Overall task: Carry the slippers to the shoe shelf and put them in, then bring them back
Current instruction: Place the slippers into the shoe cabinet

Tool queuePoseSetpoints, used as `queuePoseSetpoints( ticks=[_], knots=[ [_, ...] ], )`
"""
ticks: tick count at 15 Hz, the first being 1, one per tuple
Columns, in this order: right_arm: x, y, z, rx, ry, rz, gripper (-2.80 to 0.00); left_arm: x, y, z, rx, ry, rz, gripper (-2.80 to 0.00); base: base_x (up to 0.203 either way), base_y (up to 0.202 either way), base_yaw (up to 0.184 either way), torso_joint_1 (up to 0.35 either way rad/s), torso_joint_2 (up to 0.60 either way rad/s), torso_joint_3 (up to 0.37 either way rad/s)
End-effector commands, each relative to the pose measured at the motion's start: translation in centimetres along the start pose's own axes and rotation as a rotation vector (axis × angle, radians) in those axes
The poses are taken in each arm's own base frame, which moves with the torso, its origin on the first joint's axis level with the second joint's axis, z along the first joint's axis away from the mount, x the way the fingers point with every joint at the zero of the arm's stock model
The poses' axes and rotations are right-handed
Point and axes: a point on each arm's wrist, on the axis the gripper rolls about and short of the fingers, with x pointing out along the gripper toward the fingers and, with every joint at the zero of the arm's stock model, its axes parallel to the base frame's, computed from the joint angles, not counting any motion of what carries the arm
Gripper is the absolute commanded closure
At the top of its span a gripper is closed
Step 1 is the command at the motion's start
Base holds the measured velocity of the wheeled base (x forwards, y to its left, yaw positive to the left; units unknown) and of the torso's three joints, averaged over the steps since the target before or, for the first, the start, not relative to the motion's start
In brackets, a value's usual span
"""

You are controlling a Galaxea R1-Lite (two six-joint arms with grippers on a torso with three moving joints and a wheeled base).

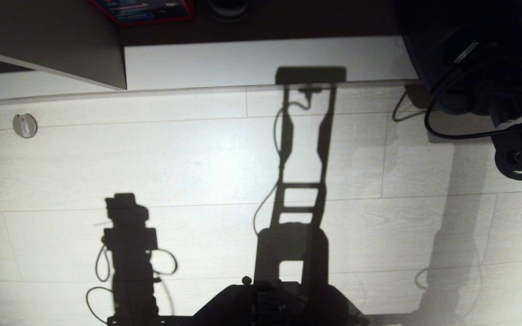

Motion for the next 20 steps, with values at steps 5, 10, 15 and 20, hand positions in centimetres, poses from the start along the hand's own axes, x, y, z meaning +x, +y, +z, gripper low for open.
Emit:
queuePoseSetpoints(
  ticks=[5, 10, 15, 20],
  knots=[
    [-0.2, 0.0, 0.6, -0.002, -0.011, 0.001, -2.8, 0.0, 0.0, 0.0, -0.001, 0.0, 0.001, 0.0, 0.0, 0.0, 0.0, 0.0, 0.0, 0.0],
    [-0.5, -0.1, 1.1, -0.018, -0.013, -0.021, -2.8, 0.0, 0.0, 0.0, -0.001, 0.0, 0.001, 0.0, 0.0, 0.0, 0.0, 0.0, 0.0, 0.0],
    [-1.3, -0.1, 1.8, -0.041, 0.0, -0.021, -2.8, 0.0, 0.0, 0.0, -0.001, 0.0, 0.001, 0.0, 0.0, 0.0, 0.0, 0.0, 0.0, 0.0],
    [-2.5, -0.1, 2.4, -0.043, 0.052, -0.008, -2.8, 0.0, 0.0, 0.0, -0.001, 0.0, 0.001, 0.0, 0.0, 0.0, 0.0, 0.0, 0.0, 0.0]
  ],
)
